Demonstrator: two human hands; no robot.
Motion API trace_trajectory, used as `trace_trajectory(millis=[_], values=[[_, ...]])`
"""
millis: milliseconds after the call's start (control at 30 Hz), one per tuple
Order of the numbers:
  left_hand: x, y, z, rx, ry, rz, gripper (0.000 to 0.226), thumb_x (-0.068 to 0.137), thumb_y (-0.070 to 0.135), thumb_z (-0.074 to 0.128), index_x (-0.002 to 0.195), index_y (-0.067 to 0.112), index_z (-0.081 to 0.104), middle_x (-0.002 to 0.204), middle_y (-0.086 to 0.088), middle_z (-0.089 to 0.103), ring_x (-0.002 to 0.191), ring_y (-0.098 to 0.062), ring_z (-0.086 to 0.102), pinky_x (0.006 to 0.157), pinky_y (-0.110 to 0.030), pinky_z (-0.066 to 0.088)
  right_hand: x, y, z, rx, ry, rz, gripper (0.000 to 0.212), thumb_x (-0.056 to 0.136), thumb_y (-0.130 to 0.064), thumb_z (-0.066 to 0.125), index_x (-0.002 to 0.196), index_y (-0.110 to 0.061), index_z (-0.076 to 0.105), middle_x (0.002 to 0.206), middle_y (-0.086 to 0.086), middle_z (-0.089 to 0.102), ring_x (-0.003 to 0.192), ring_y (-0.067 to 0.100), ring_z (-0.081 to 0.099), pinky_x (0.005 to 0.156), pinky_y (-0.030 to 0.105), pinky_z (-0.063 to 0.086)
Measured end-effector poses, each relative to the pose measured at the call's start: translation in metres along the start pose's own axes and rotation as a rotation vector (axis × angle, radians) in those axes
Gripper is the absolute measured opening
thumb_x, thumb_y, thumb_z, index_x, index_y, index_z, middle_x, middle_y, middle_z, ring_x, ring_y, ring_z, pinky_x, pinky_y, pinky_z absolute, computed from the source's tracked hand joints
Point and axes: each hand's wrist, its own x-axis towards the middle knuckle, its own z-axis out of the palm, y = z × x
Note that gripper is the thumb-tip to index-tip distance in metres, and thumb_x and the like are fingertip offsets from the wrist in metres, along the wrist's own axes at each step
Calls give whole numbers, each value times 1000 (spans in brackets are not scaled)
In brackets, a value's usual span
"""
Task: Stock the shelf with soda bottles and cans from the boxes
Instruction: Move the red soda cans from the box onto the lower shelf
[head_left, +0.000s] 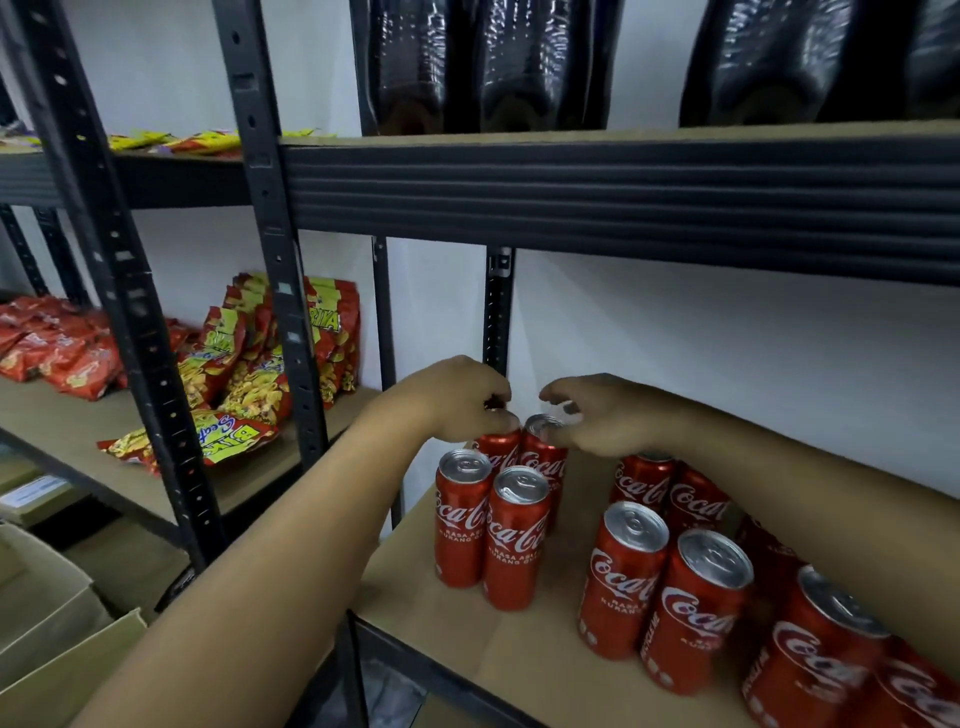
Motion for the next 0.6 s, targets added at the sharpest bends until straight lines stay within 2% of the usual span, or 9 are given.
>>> trace_trajectory(millis=[67, 200, 333, 400, 500, 600], values=[[-22, 5, 3, -16, 78, 7, 47, 101, 52, 51, 136, 23, 61, 133, 0, 63, 119, -20, 56, 99, -39, 49, -28, -13, 0, -39, 91, 0, 62, 99, -59, 50, 152, -27, 42, 156, -3, 44, 140, 17, 44, 109, 31, 38], [-82, 22, 10, -65, 211, 57, 33, 104, 42, 47, 126, 25, 66, 123, 2, 69, 112, -20, 62, 96, -43, 52, -107, -43, 16, -82, 235, 12, 48, 104, -44, 44, 147, -22, 49, 151, 0, 51, 136, 21, 48, 110, 36, 42], [-165, 47, 39, -80, 361, 112, 37, 105, 27, 49, 141, 22, 58, 143, 1, 60, 129, -22, 55, 106, -35, 43, -200, -76, 66, -52, 371, 17, 46, 106, -37, 43, 148, -21, 49, 150, 0, 52, 137, 20, 48, 110, 31, 39], [-198, 54, 65, -40, 398, 128, 44, 104, 28, 50, 148, 21, 50, 154, -1, 49, 139, -21, 45, 116, -37, 36, -231, -91, 100, -70, 416, -15, 48, 105, -35, 43, 150, -19, 47, 152, 1, 51, 139, 20, 46, 115, 32, 36], [-222, 59, 82, 4, 411, 118, 54, 103, 33, 48, 155, 22, 38, 163, 0, 34, 150, -20, 30, 122, -51, 25, -241, -108, 123, -82, 395, -5, 49, 103, -35, 42, 148, -17, 46, 149, 4, 52, 136, 23, 48, 113, 42, 40], [-227, 62, 69, -69, 356, 94, 55, 103, 33, 46, 156, 21, 34, 162, 1, 34, 148, -20, 31, 122, -55, 21, -233, -117, 116, -30, 299, 60, 52, 103, -36, 43, 151, -18, 41, 154, 3, 46, 140, 22, 44, 115, 40, 38]])
